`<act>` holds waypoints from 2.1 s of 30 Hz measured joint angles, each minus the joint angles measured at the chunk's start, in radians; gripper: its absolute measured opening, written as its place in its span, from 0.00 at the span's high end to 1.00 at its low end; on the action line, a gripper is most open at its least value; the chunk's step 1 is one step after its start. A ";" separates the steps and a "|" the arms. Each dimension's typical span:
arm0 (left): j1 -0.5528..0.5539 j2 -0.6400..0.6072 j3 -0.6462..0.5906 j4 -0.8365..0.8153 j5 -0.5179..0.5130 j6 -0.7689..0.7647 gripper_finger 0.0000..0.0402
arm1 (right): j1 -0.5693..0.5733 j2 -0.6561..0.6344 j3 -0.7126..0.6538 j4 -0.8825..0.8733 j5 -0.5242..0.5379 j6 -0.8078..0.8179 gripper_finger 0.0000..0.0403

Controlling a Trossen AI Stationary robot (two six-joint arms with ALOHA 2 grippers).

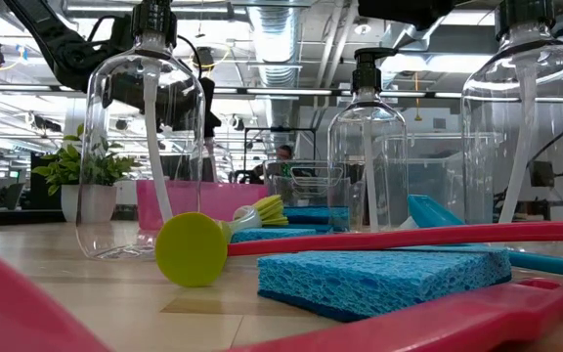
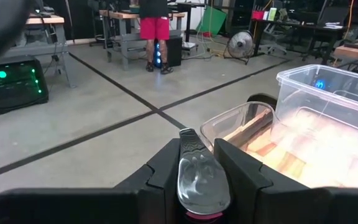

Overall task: Pick & Place Kitchen Sink Supplies
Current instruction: Put the transparent soap dispenser into the red bin

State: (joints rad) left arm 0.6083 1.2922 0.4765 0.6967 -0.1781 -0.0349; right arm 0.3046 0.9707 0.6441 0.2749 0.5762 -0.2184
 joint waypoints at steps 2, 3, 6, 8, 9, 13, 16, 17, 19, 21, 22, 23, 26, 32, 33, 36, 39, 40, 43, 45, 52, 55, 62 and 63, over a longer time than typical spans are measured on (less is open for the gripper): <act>0.000 0.000 0.000 0.000 0.000 0.000 0.77 | 0.000 0.000 0.000 0.000 0.000 0.000 0.55; 0.000 0.000 0.000 0.000 0.000 0.000 0.77 | 0.000 0.000 0.000 0.000 0.000 0.000 0.55; 0.000 0.000 0.000 0.000 0.000 0.002 0.77 | 0.000 0.000 0.000 0.000 0.000 0.000 0.55; 0.000 0.000 0.000 0.000 0.000 0.003 0.77 | 0.000 0.000 0.000 0.000 0.000 0.001 0.55; 0.000 -0.001 0.000 0.000 0.000 0.003 0.77 | 0.000 0.000 0.000 0.000 0.000 0.002 0.55; 0.000 -0.001 0.000 0.000 0.000 0.003 0.77 | 0.000 0.000 0.000 0.000 0.000 0.002 0.55; 0.000 -0.001 0.000 0.000 0.000 0.003 0.77 | 0.000 0.000 0.000 0.000 0.000 0.002 0.55; 0.000 -0.001 0.000 0.000 0.000 0.003 0.77 | 0.000 0.000 0.000 0.000 0.000 0.002 0.55; 0.000 -0.001 0.000 0.000 0.000 0.003 0.77 | 0.000 0.000 0.000 0.000 0.000 0.002 0.55; 0.000 -0.001 0.000 0.000 0.001 0.002 0.77 | 0.000 0.000 0.000 0.000 0.000 0.002 0.55; 0.000 -0.001 0.000 0.000 0.001 0.002 0.77 | 0.000 0.000 0.000 0.000 0.000 0.002 0.55; 0.000 -0.001 0.000 0.000 0.001 0.001 0.77 | 0.000 0.000 0.000 0.000 0.000 0.002 0.55; 0.000 -0.001 0.000 0.000 0.001 0.001 0.77 | 0.000 0.000 0.000 0.000 0.000 0.002 0.55; 0.000 -0.001 0.000 -0.001 0.017 0.001 0.77 | 0.000 0.000 0.000 0.000 0.000 0.002 0.55; 0.000 -0.001 0.000 -0.001 0.020 0.001 0.77 | 0.000 0.000 0.000 0.000 0.000 0.002 0.55; 0.000 -0.001 0.000 -0.001 0.021 0.001 0.77 | 0.000 0.000 0.000 0.000 0.000 0.002 0.55; 0.000 -0.001 0.000 -0.004 0.021 0.001 0.77 | 0.000 0.000 0.000 0.000 0.000 0.001 0.55; 0.000 -0.001 0.000 -0.005 0.021 0.001 0.77 | 0.000 0.000 0.000 0.000 0.000 0.001 0.55; 0.000 -0.001 0.000 -0.007 0.021 0.001 0.77 | 0.000 0.000 0.000 0.001 0.000 0.001 0.55; 0.000 -0.001 0.000 -0.007 0.021 0.001 0.77 | 0.000 0.000 0.000 0.001 0.000 0.001 0.55; 0.000 -0.001 0.000 -0.008 0.020 0.004 0.77 | 0.000 0.000 0.000 0.001 0.000 0.001 0.55; 0.000 -0.001 0.000 -0.008 0.020 0.004 0.77 | 0.000 0.000 0.000 0.001 0.000 0.001 0.55; 0.000 -0.001 0.000 -0.008 0.019 0.004 0.77 | 0.000 0.000 0.000 0.001 0.000 0.001 0.55; 0.000 -0.001 0.000 -0.008 0.019 0.004 0.76 | 0.001 0.000 0.000 0.001 0.000 0.001 0.55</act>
State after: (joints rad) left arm 0.6083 1.2911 0.4766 0.6891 -0.1589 -0.0308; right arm 0.3053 0.9707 0.6441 0.2756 0.5758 -0.2173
